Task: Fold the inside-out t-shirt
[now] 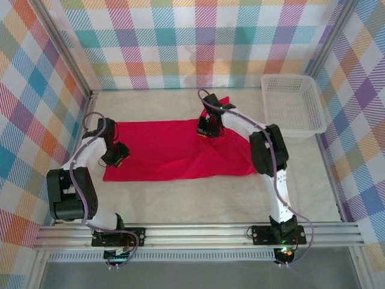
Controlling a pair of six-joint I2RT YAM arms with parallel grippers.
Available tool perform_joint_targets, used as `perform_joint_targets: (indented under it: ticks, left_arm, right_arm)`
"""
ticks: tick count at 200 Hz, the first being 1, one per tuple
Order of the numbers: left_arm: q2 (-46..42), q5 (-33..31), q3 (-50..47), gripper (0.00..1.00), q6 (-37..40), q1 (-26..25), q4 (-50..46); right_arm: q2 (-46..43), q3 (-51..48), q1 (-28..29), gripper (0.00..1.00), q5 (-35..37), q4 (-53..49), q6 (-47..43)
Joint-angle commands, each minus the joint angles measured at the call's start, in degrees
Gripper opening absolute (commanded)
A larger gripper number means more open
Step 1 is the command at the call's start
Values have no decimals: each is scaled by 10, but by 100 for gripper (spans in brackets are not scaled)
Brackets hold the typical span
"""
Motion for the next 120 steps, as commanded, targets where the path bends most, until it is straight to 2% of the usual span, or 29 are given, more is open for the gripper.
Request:
perform_joint_targets:
  ticks: [1,5,20,52,87,120]
  left_arm:
    - [6,-10,16,34,0,-13,-9]
    - [7,-11,18,34,0,-14,-12]
    - [9,-11,26,34,4,-17,-21]
    - [-5,-9,15,34,2,-18,-14]
    - [5,-2,15,34,3,-21,-12]
    - [8,-5,15,34,5,-27,-13]
  right_arm:
    - [18,61,4,37,0,-43,-10]
    - [18,67,4,43,-2,-48,-10]
    - [-3,59,7,52,-2,-54,-17]
    - [-91,-31,4,61,30,-46,-51]
    - [-140,-140,-22,59,45,-4,-50]
    - [-128,-157,-29,56,56,3,-47]
